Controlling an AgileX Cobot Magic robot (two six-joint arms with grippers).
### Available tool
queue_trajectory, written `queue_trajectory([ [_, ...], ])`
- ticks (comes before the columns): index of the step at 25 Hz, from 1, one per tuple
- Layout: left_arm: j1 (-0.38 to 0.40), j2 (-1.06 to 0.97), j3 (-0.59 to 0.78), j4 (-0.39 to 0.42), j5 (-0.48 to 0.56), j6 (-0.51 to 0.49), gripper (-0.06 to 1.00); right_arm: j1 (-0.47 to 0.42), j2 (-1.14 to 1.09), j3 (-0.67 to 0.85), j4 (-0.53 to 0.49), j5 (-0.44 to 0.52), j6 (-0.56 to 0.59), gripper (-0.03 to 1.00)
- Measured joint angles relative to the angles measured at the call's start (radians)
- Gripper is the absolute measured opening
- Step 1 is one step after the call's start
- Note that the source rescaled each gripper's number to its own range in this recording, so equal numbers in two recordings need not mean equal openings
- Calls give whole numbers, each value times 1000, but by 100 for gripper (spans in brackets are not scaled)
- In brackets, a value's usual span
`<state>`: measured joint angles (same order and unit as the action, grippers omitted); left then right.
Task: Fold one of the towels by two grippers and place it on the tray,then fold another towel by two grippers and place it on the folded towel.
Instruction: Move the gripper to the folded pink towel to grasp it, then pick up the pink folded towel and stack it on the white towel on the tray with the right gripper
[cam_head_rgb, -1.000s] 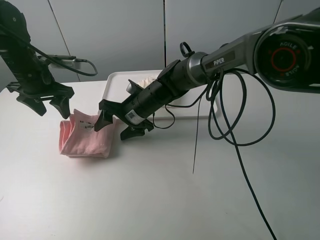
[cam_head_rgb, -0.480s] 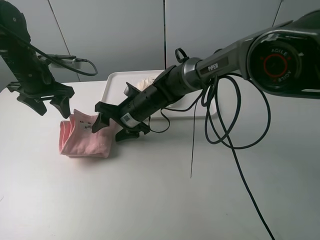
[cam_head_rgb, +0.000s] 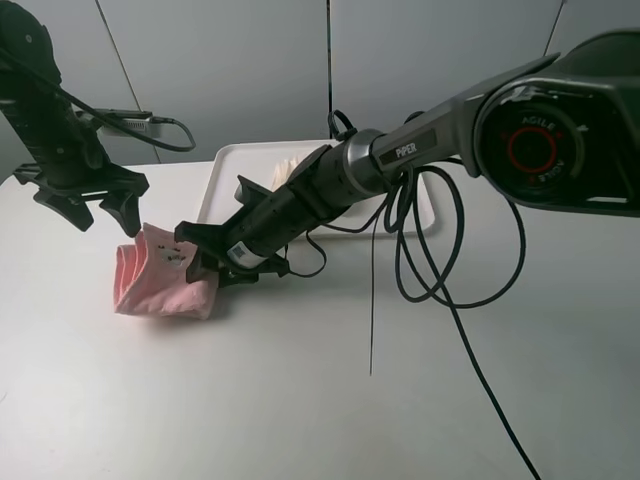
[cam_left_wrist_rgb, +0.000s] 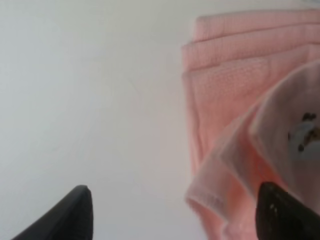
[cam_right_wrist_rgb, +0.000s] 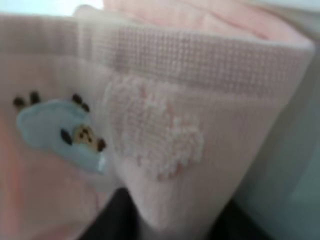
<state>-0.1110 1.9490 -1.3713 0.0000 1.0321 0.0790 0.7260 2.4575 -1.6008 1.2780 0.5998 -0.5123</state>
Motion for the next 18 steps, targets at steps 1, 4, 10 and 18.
queue_trajectory([
  [1, 0, 0, 0, 0, 0, 0, 85, 0, 0, 0, -2, -4, 0, 19],
  [4, 0, 0, 0, -6, 3, 3, 85, 0, 0, 0, 9, -7, 0, 8],
  [10, 0, -1, 0, -18, 7, 5, 85, 0, 0, 0, 17, 1, -6, 8],
  [18, 0, -1, 0, -114, 28, 79, 85, 0, -24, -40, -98, 49, -63, 8],
])
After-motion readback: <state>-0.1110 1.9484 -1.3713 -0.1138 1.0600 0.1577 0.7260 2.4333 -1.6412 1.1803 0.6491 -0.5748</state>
